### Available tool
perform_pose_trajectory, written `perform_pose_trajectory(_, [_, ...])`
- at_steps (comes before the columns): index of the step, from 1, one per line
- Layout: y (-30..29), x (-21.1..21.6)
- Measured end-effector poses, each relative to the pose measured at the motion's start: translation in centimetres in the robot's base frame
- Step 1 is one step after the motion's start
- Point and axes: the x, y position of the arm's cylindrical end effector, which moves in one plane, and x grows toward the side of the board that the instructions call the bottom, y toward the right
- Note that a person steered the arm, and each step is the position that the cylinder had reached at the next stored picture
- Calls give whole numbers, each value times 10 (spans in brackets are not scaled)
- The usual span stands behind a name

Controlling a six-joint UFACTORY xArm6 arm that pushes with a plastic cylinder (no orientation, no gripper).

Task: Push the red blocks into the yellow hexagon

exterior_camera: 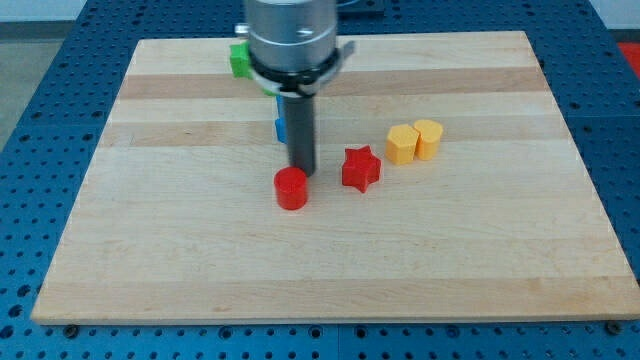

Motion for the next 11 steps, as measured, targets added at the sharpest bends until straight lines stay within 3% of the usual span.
perform_pose_trajectory(2, [-51,22])
perform_pose_trajectory(3, [-38,52])
perform_pose_trajectory(4, [-12,53])
perform_pose_trajectory(9, [63,12])
perform_pose_trajectory(10, [66,10])
perform_pose_trajectory(11, [28,14])
